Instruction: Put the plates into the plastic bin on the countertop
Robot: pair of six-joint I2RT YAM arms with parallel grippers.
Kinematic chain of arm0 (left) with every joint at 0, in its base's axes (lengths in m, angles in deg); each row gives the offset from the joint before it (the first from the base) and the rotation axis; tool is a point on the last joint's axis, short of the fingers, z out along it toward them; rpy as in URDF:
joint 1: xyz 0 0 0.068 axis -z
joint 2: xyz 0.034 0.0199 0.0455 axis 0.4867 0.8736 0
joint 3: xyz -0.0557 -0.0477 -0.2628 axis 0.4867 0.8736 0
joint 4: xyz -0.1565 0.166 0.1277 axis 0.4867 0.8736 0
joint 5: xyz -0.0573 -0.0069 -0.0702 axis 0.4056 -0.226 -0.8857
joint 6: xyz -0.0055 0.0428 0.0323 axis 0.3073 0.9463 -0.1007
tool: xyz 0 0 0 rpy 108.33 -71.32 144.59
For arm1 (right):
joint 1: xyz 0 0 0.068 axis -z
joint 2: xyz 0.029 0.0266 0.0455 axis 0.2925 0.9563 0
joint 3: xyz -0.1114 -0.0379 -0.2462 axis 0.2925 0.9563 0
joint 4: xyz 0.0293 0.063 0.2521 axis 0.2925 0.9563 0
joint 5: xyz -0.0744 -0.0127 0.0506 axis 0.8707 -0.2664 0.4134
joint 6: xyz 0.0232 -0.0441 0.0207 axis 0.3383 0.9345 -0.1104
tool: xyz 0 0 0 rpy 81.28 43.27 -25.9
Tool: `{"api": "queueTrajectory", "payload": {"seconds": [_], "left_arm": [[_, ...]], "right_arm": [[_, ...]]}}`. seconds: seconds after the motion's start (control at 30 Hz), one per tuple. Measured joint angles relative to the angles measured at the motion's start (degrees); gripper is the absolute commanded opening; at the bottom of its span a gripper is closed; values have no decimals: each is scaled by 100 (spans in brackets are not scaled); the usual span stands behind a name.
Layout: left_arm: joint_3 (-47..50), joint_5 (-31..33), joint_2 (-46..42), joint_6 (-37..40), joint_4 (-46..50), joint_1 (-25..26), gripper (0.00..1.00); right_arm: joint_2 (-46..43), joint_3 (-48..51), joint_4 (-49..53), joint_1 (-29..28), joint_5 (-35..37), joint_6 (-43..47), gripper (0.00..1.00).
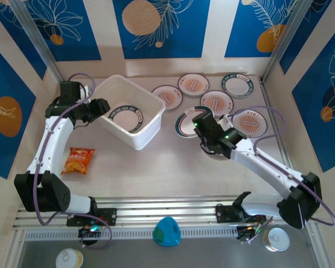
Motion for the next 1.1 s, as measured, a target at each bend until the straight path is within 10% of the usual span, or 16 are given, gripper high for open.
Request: {"api": "queueTrajectory", "payload": {"seconds": [0.3, 1.1], "left_arm": [[-74, 155, 4, 160, 190, 0, 51], [-181, 348, 614, 162, 280, -11, 44]], "right_arm": [[63, -1591, -133, 111, -450, 1655, 0], [4699, -6127, 44, -96, -3228, 2914, 0]]}}
